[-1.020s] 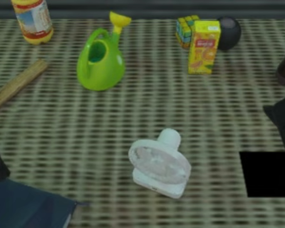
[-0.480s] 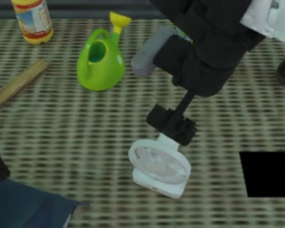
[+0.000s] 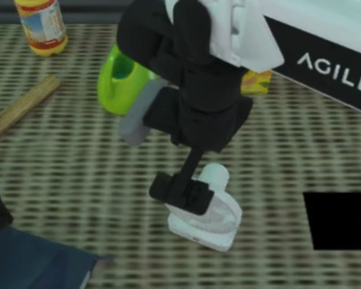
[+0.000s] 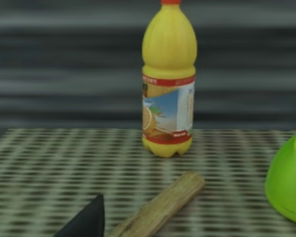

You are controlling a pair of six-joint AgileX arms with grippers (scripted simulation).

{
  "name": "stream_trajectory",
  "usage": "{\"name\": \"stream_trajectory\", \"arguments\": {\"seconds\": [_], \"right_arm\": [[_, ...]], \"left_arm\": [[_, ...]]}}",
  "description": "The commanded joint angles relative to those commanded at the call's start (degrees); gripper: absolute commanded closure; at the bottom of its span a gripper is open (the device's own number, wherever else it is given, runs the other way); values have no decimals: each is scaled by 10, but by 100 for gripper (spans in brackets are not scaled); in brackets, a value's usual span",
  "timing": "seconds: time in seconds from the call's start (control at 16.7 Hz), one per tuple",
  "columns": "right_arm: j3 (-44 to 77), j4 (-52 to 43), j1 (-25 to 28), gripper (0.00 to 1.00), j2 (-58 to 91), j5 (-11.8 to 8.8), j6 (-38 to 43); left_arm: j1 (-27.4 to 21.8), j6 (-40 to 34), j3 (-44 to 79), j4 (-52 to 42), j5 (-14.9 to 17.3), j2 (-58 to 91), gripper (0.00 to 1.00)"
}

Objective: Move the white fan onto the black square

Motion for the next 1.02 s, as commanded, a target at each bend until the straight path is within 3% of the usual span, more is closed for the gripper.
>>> {"name": "stream_trajectory", "arguments": {"seconds": [0.3, 0.66, 0.96, 1.02], "right_arm": [[-12, 11, -1, 0, -2, 0, -1], [-119, 110, 1, 0, -9, 0, 1], [-127, 118, 1, 0, -9, 0, 1], [-127, 118, 1, 8, -9, 0, 1]], "left_arm": [[0, 0, 0, 0, 0, 0, 0], [0, 0, 0, 0, 0, 0, 0], [0, 0, 0, 0, 0, 0, 0], [0, 0, 0, 0, 0, 0, 0]]}}
